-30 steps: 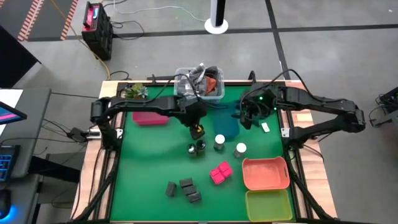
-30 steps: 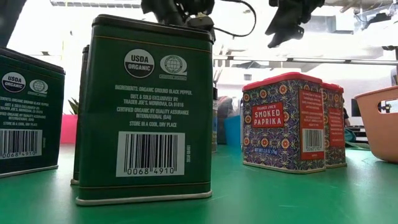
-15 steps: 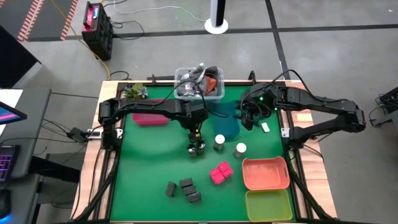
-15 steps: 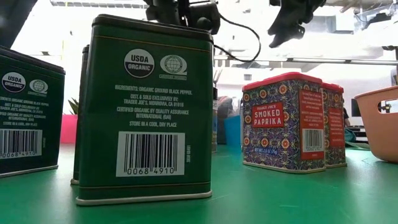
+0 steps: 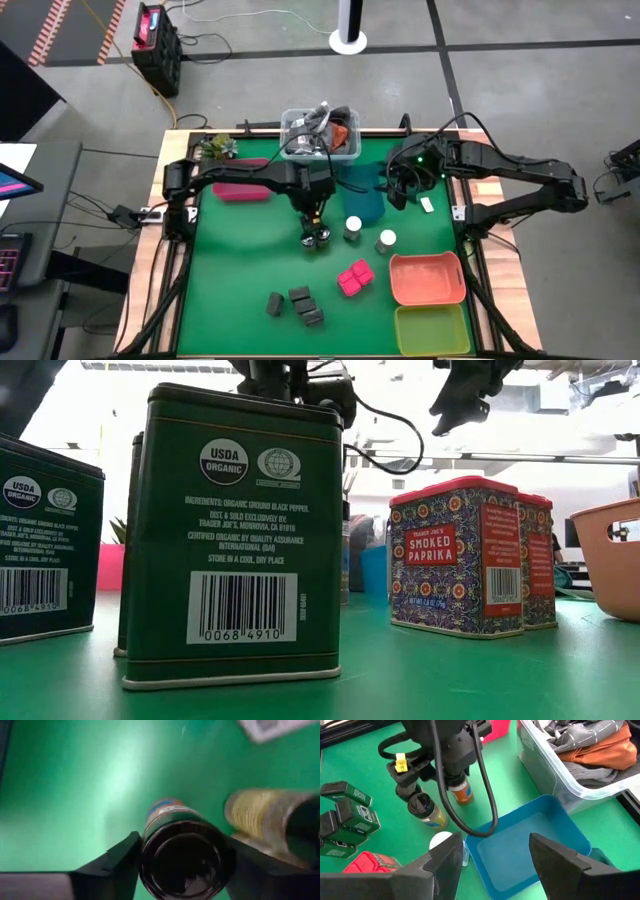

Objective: Sort spices by type
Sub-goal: Put the black seasoning bottle into the pink bin

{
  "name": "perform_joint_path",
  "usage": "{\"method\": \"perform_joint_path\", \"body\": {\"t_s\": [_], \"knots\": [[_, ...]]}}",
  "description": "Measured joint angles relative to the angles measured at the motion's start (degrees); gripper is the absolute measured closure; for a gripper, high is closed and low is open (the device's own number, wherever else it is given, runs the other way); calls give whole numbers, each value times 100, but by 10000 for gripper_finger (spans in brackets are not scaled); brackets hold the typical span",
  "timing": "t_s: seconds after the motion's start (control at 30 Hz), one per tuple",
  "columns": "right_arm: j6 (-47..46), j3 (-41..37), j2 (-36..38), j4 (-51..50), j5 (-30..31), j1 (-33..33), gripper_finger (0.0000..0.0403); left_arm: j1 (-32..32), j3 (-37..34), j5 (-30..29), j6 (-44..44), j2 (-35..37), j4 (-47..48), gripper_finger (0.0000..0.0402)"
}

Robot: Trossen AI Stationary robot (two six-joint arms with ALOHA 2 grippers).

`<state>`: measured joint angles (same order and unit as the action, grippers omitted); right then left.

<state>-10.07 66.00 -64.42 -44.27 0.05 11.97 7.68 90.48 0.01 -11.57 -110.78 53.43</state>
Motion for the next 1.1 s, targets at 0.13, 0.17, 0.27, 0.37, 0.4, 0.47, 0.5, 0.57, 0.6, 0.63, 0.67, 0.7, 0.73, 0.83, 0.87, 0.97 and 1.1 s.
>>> {"method": "perform_joint_path", "body": {"t_s": [0.13, 0.17, 0.27, 0.37, 0.4, 0.47, 0.5, 0.57, 0.6, 0.63, 0.67, 0.7, 0.73, 0.83, 0.87, 0.97, 1.1], "knots": [[-129, 0, 0, 0, -6, -4, 148, 10, 2, -5, -26, 33, 142, 206], [-169, 0, 0, 4, -8, -2, 148, 18, 2, -6, -19, 49, 179, 206], [-195, 0, -2, 48, -8, 0, 148, 59, 2, -24, 61, 159, 333, 206], [-227, 0, -2, 43, 17, 0, 148, 145, 2, -31, 177, 320, 700, 206], [-285, 0, -2, 32, 58, 0, 148, 174, 0, -31, 201, 407, 833, 206], [-417, 0, -2, 24, 154, 0, 148, 240, 0, -32, 259, 626, 1026, 206], [-487, 0, -2, 26, 166, 0, 148, 282, 0, -31, 292, 763, 1102, 206], [-617, 0, -4, 44, 175, 0, 148, 379, 0, -31, 356, 1039, 1232, 206], [-666, 0, -15, 67, 190, 0, 148, 436, 0, -31, 365, 1172, 1301, 206], [-710, 0, -30, 88, 219, 0, 148, 505, 0, -35, 368, 1300, 1384, 206], [-774, 0, -47, 91, 263, -5, 148, 573, 0, -58, 381, 1427, 1468, 206], [-806, 0, -57, 80, 304, -9, 148, 639, 0, -123, 400, 1537, 1556, 204], [-815, 0, -61, 82, 345, -9, 148, 705, 0, -196, 419, 1657, 1655, 203], [-926, 0, -52, 115, 632, -47, 148, 880, -29, -524, 516, 2012, 1885, 201], [-986, 0, -52, 114, 723, -63, 148, 949, -95, -607, 527, 2151, 1917, 200], [-1144, 0, -55, 146, 790, -68, 148, 1169, -409, -723, 546, 2531, 1923, 199], [-1261, 0, -101, 343, 803, -68, 148, 1500, -1143, -888, 528, 3043, 1761, 198]]}}
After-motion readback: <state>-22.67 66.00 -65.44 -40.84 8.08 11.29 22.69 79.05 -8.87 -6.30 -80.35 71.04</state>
